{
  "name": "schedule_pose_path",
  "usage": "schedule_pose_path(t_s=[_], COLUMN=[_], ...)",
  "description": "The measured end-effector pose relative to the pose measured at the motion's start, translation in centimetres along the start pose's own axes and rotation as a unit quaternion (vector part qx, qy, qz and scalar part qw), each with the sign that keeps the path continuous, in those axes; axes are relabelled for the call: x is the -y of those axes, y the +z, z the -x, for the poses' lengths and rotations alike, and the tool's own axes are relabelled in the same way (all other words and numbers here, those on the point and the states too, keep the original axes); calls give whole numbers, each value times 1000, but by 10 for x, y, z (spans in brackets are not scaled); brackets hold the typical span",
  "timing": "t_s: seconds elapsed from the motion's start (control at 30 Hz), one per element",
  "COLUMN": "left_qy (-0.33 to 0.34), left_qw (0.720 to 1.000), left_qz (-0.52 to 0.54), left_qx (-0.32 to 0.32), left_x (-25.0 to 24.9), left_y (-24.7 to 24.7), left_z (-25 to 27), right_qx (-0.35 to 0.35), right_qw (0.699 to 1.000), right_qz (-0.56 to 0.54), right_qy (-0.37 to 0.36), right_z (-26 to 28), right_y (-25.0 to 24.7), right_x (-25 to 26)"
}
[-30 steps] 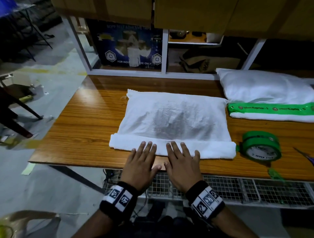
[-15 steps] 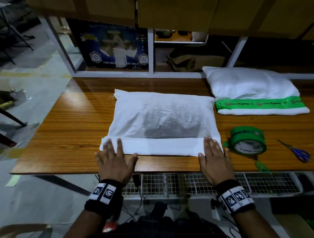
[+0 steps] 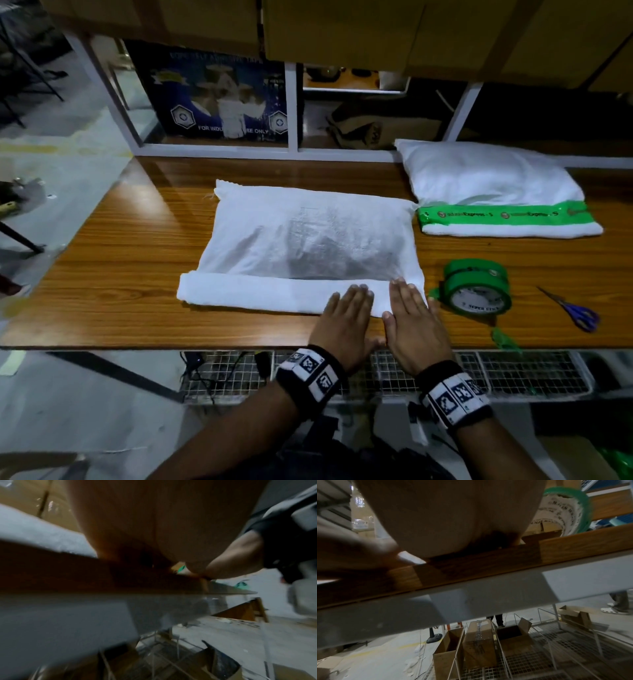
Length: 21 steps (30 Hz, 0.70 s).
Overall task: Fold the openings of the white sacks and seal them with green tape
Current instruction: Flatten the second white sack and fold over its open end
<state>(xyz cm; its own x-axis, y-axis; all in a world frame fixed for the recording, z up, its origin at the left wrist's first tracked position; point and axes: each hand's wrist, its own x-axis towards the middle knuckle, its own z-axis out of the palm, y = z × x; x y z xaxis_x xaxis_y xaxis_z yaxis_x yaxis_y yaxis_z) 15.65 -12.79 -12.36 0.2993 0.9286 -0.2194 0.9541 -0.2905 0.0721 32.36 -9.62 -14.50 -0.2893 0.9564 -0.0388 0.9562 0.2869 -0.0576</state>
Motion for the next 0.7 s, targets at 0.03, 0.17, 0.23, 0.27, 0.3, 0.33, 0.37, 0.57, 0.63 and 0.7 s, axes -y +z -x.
schedule_pose_path(t_s=[0.03, 0.17, 0.23, 0.27, 0.3, 0.33, 0.37, 0.57, 0.63, 0.7], left_qy=[-20, -147, -220, -254, -284, -308, -331, -441, -445, -446], left_qw=[1000, 988, 974, 965, 955, 947, 938, 891, 889, 888], left_qz=[5, 33, 37, 45, 56, 66, 72, 100, 101, 94], left_qx=[-4, -34, -50, -56, -59, -63, -68, -37, -39, -55], left_x=[0, 35, 65, 80, 96, 110, 122, 151, 149, 146], left_y=[5, 16, 19, 19, 20, 22, 24, 20, 19, 21], left_z=[1, 23, 40, 49, 57, 65, 72, 85, 83, 82], right_qx=[2, -6, -7, -5, -2, 0, 3, 15, 56, 71], right_qw=[1000, 1000, 1000, 1000, 1000, 999, 999, 999, 998, 995], right_qz=[-4, -12, -13, -15, -20, -25, -30, 2, 36, 62], right_qy=[-5, -15, -15, -16, -21, -27, -34, -37, -23, -7], right_z=[1, 2, 2, 2, 1, 1, 0, -2, -1, 1], right_y=[-1, 1, 0, 0, 1, 1, 1, 2, -11, -27], right_x=[-2, -5, -6, -7, -8, -9, -9, -10, -5, 13])
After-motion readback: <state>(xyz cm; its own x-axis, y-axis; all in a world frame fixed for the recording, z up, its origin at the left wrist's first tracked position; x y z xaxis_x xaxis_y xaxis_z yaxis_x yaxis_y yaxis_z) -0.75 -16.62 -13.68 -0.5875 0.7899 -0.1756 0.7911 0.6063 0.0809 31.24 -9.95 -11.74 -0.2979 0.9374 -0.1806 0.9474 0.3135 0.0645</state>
